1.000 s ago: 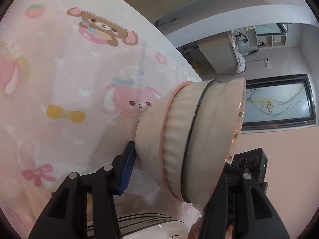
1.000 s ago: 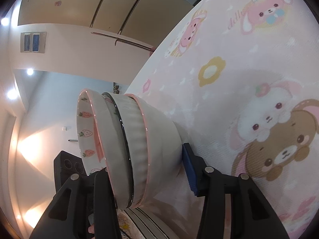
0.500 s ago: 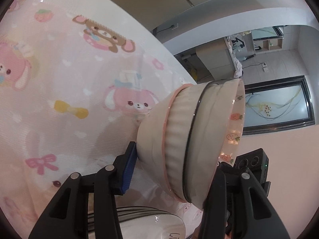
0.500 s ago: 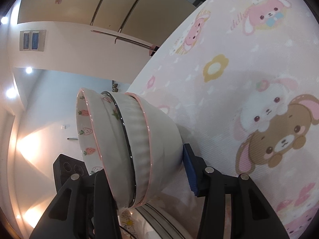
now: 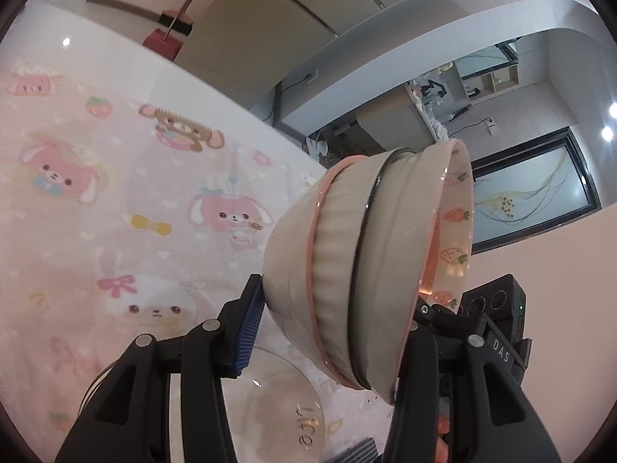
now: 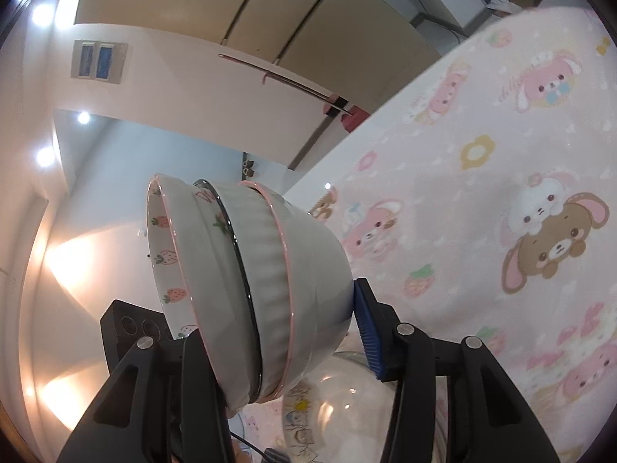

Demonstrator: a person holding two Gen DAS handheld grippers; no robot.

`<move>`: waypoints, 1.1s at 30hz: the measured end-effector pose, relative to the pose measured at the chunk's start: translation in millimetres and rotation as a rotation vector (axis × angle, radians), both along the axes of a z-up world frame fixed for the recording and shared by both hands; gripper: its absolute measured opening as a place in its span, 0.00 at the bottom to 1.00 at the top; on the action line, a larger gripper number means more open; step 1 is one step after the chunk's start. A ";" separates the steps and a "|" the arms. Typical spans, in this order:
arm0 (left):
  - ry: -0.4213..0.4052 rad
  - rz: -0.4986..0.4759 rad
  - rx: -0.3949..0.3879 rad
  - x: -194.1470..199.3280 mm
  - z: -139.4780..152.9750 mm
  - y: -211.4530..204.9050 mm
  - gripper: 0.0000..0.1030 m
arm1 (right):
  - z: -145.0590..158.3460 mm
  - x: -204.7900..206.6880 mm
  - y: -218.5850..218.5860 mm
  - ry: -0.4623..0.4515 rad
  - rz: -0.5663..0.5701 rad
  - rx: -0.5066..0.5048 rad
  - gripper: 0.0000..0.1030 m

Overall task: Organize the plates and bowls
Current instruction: 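Lift the bowl stack and carry it over the plate stack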

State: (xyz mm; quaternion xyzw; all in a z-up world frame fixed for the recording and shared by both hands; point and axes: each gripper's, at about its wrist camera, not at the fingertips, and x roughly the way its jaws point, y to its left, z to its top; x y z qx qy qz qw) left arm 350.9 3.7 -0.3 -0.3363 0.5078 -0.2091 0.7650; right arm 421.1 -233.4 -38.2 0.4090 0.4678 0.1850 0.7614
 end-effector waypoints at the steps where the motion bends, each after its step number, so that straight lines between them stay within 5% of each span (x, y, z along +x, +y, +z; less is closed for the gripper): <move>1: -0.020 0.002 0.010 -4.7 9.7 3.3 0.45 | 7.0 -3.4 5.8 -0.017 0.003 -0.004 0.47; 13: -0.109 0.016 0.094 -62.6 79.5 36.9 0.46 | 69.2 -55.7 56.4 -0.078 0.088 0.015 0.47; 22: -0.121 0.001 0.076 -103.0 82.8 47.3 0.46 | 81.9 -101.3 65.4 -0.083 0.115 -0.021 0.47; 33: -0.080 -0.016 0.069 -143.2 50.4 45.5 0.46 | 50.0 -138.7 62.2 -0.032 0.127 -0.052 0.47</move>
